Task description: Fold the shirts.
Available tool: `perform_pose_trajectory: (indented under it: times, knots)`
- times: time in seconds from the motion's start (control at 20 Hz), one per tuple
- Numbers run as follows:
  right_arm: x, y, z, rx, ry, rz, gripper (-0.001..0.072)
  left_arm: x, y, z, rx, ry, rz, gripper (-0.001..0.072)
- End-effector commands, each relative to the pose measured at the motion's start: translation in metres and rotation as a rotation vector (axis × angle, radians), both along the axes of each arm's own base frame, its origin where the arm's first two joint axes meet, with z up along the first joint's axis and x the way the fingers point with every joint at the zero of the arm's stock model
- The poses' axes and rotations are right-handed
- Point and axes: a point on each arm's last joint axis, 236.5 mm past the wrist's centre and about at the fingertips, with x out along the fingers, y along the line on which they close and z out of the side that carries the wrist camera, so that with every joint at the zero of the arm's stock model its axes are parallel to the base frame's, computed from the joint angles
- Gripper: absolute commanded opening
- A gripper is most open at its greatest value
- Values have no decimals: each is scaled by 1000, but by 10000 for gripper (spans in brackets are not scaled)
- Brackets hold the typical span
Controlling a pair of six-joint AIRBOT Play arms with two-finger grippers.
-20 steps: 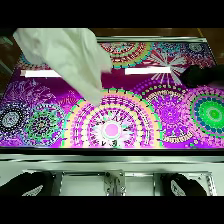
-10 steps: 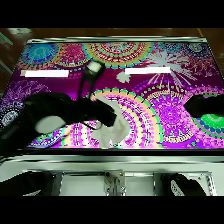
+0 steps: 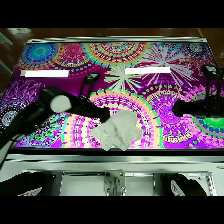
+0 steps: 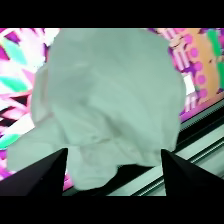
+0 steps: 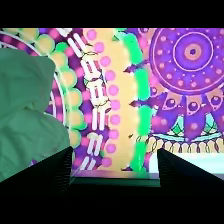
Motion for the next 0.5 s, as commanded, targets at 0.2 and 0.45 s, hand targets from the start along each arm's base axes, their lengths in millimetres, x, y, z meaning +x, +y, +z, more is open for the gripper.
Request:
perform_pose_trajectory:
  times: [0.2,0.45]
  knots:
    - [4,-17,-66,128,249,-55,641,-50,134,-58,-6,357,227,720]
    - [26,34,-67,468,254,25,642,-93,73,-135,-261,506,348,719]
